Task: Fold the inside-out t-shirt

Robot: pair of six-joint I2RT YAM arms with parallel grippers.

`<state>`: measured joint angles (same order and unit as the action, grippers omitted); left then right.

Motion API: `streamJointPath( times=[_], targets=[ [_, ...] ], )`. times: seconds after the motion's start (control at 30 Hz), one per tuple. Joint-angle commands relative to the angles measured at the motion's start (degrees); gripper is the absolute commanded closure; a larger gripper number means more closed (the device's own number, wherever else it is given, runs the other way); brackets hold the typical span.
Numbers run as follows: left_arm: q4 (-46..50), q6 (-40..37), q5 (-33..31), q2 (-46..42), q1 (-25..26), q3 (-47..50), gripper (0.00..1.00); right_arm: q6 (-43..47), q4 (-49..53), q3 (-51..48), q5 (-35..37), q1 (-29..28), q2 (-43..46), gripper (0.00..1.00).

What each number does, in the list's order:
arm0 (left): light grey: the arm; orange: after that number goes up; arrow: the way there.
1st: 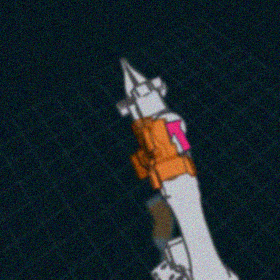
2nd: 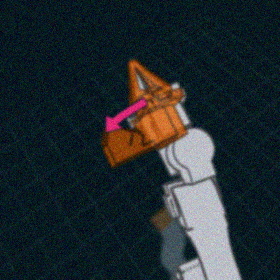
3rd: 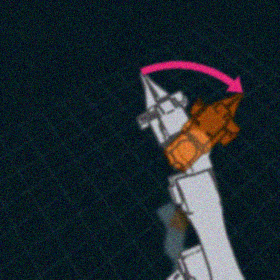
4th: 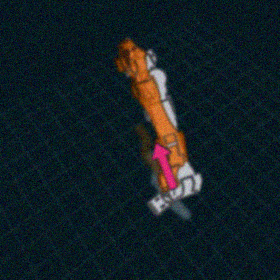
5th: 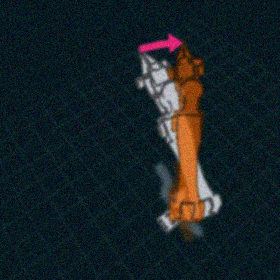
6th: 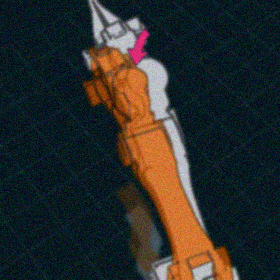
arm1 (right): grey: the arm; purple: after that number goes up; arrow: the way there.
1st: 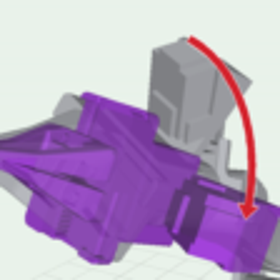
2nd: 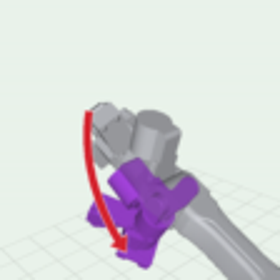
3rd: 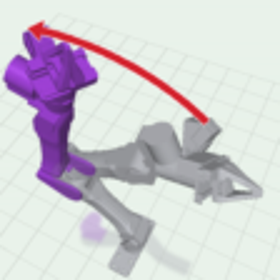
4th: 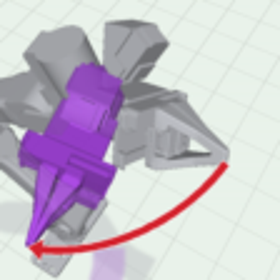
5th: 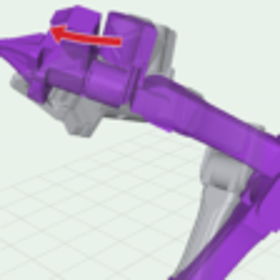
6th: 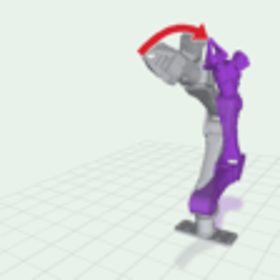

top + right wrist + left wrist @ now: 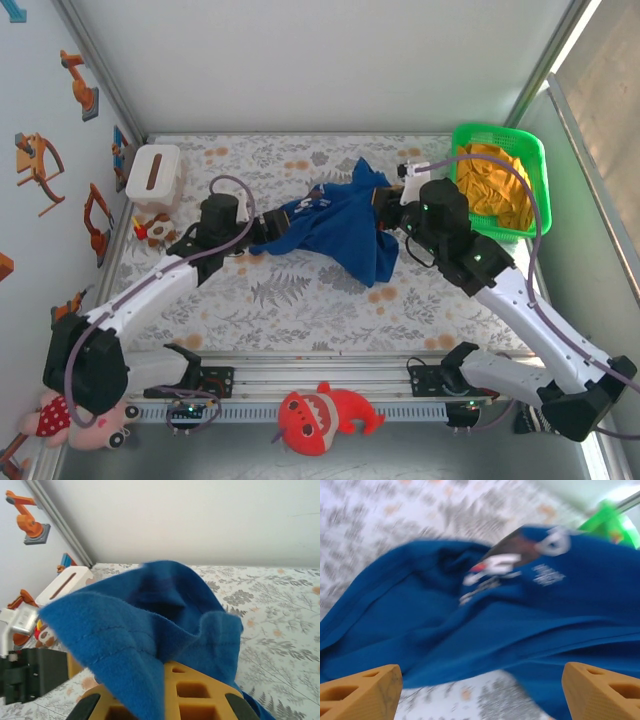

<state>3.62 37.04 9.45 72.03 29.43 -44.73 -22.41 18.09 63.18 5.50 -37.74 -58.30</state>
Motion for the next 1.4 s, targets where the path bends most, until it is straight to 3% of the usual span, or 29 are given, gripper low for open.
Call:
streamJointPath(
  times=[0.0, 0.27, 0.4, 0.47, 0.53, 0.57, 0.6, 0.7, 0.9, 1.13, 1.37],
  targets=[
    [2.25, -1.48, -0.57, 5.47, 0.18, -0.24, 0.15, 0.96, 2.74, -0.51, 0.4, 0.77, -0.1, 1.0],
    [-3.01, -4.45, -3.41, 15.15, 5.31, -1.57, 0.07, 0.51, 2.75, -0.41, -0.39, 1.08, -0.48, 1.0],
    [-4.21, -4.53, -4.92, 21.16, 5.92, -4.27, 0.1, 0.46, 2.97, 0.37, -0.56, 1.3, -0.54, 1.0],
    [-3.19, -6.13, -5.0, 23.28, 5.17, -7.8, 0.32, 0.79, 3.76, 1.96, -0.96, 2.07, -1.0, 1.0],
    [0.87, -7.14, -3.7, 22.8, 2.8, -13.17, 0.79, 1.65, 5.83, 5.19, -1.76, 4.29, -1.75, 1.0],
    [2.52, -7.87, -2.84, 21.65, 1.71, -15.66, 0.95, 2.09, 7.11, 7.55, -2.33, 5.59, -2.11, 1.0],
    [5.17, -8.85, -2.98, 19.81, 0.79, -18.78, 1.0, 2.62, 8.66, 10.39, -2.87, 7.1, -2.4, 1.0],
    [13.3, -12.19, -1.8, 14.21, -1.1, -28.67, 1.0, 4.34, 12.41, 19.44, -4.07, 10.22, -3.02, 1.0],
    [26.02, -14.27, 5.23, 6.55, -2.21, -43.68, 1.0, 5.83, 18.64, 35.18, -6.24, 10.9, -4.06, 1.0],
    [30.86, -14.45, 6.23, -0.38, -5.44, -46.15, 1.0, 4.44, 19.12, 38.67, -6.63, 10.88, -1.45, 1.0],
    [28.34, -14.62, 10.47, 8.25, -15.92, -44.75, 1.0, 7.01, 18.07, 37.55, -2.84, 11.07, -9.86, 1.0]
  ],
)
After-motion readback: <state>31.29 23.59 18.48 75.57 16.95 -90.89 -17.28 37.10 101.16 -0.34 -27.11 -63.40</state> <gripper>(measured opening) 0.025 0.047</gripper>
